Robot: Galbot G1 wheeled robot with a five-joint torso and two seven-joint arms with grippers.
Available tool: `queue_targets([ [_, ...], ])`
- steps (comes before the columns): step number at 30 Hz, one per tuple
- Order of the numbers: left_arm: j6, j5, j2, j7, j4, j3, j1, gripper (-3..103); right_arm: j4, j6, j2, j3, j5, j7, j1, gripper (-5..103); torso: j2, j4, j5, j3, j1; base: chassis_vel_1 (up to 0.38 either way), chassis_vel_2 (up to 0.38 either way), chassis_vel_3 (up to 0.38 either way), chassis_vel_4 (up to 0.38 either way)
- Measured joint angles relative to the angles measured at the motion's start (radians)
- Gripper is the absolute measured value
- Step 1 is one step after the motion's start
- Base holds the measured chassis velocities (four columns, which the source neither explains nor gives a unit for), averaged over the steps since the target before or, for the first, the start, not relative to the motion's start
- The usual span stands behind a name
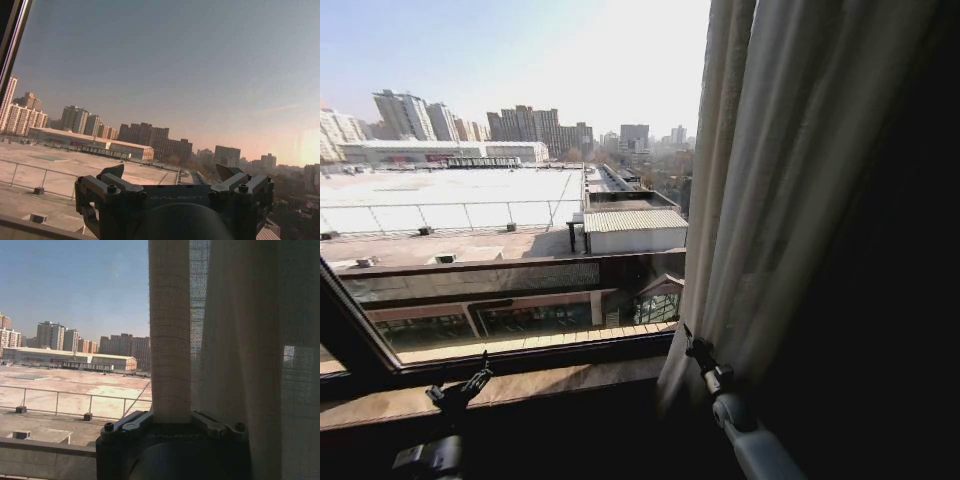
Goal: Open the curtains by pulling them apart, changing their state from closed to fully open.
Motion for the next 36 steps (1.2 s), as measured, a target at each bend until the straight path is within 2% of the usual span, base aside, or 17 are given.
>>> queue_targets([
  [19,0.000,0.000,0.000,0.000,0.000,0.000,0.000,100,-0.018,0.021,-0.002,0.000,0.001,-0.007,0.005,0,0.000,-0.0003,-0.0003,0.000,0.000,-0.339,-0.345,0.335,0.339],
  [24,0.000,0.000,0.000,0.000,0.000,0.000,0.000,100,-0.019,0.024,-0.013,0.003,-0.054,0.002,0.005,0,0.000,-0.0002,0.0007,0.000,0.000,-0.107,-0.140,0.163,0.128],
  [26,0.000,0.000,0.000,0.000,0.000,0.000,0.000,100,-0.019,0.008,-0.020,0.004,-0.073,0.037,0.005,0,0.000,-0.0002,0.0004,0.000,0.000,-0.014,-0.046,0.067,0.023],
  [28,0.000,0.000,0.000,0.000,0.000,0.000,0.000,100,-0.022,-0.047,-0.025,0.009,-0.078,0.133,0.013,0,0.000,0.0001,-0.0007,0.000,0.000,0.009,0.024,-0.026,-0.016],
  [29,0.000,0.000,0.000,0.000,0.000,0.000,0.000,100,-0.022,-0.047,-0.025,0.009,-0.078,0.133,0.013,0,0.000,0.0001,-0.0007,0.000,0.000,0.018,0.048,-0.051,-0.032],
  [30,0.000,0.000,0.000,0.000,0.000,-0.001,0.000,100,-0.028,-0.070,-0.027,0.015,-0.078,0.178,0.020,0,0.000,0.0004,-0.0013,0.000,0.000,0.054,0.048,-0.042,-0.047],
  [31,0.000,0.000,0.000,0.000,0.000,-0.001,0.000,100,-0.038,-0.086,-0.028,0.022,-0.078,0.219,0.029,0,0.000,0.0004,-0.0005,0.000,0.000,0.075,0.080,-0.042,-0.082],
  [32,0.000,0.000,0.000,0.000,0.000,-0.001,0.000,100,-0.038,-0.086,-0.028,0.022,-0.078,0.219,0.029,0,0.000,0.0004,-0.0005,0.000,0.000,0.075,0.080,-0.042,-0.082],
  [35,0.000,0.000,0.000,0.000,0.000,-0.001,0.000,100,-0.064,-0.125,-0.032,0.044,-0.078,0.323,0.056,0,0.000,0.0004,-0.0004,0.000,0.000,0.025,0.015,-0.014,-0.027],
  [36,0.000,0.000,0.000,0.000,0.000,-0.001,0.000,100,-0.064,-0.125,-0.032,0.044,-0.078,0.323,0.056,0,0.000,0.0004,-0.0004,0.000,0.000,0.000,0.000,0.000,0.000],
])
